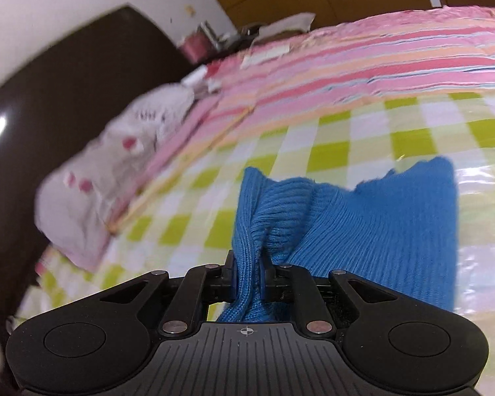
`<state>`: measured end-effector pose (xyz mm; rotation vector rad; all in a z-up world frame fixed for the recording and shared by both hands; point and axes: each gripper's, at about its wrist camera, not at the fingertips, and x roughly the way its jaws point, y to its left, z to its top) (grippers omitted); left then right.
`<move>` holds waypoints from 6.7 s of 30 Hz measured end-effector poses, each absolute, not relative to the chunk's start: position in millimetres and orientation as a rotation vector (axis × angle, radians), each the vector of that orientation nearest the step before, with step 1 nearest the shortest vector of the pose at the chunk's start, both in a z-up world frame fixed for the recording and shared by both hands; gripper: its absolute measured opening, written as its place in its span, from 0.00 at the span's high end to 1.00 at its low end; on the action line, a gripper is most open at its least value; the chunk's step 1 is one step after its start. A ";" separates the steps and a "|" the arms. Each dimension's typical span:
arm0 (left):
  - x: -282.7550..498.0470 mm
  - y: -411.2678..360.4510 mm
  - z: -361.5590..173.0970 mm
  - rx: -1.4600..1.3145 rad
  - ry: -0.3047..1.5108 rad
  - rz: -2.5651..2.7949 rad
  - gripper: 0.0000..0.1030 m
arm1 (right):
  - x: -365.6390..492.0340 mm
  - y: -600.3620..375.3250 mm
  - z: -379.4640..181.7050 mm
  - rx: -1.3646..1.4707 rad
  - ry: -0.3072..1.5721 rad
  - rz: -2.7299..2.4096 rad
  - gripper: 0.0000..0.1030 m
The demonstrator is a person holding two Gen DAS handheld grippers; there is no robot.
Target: Fold small clothes
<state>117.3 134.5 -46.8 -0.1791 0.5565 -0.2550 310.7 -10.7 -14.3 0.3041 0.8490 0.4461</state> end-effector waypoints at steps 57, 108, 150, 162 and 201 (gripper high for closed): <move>200.2 139.5 -64.0 -0.077 0.684 -0.151 0.56 | 243.9 -98.8 -36.3 0.255 0.855 0.339 0.33; 77.1 59.1 -64.0 -0.063 0.951 -0.475 0.62 | 92.1 -171.9 -31.1 0.247 0.977 0.294 0.65; 99.8 13.4 -53.7 0.238 0.706 -0.173 0.58 | 60.3 -142.7 -8.1 -0.129 0.702 0.027 0.65; 106.2 33.8 -63.5 0.153 0.709 -0.180 0.56 | 75.1 -129.5 -17.1 -0.196 0.703 0.024 0.65; 151.6 19.8 -56.2 0.192 0.723 -0.143 0.59 | 76.4 -123.3 -17.3 -0.235 0.696 0.019 0.66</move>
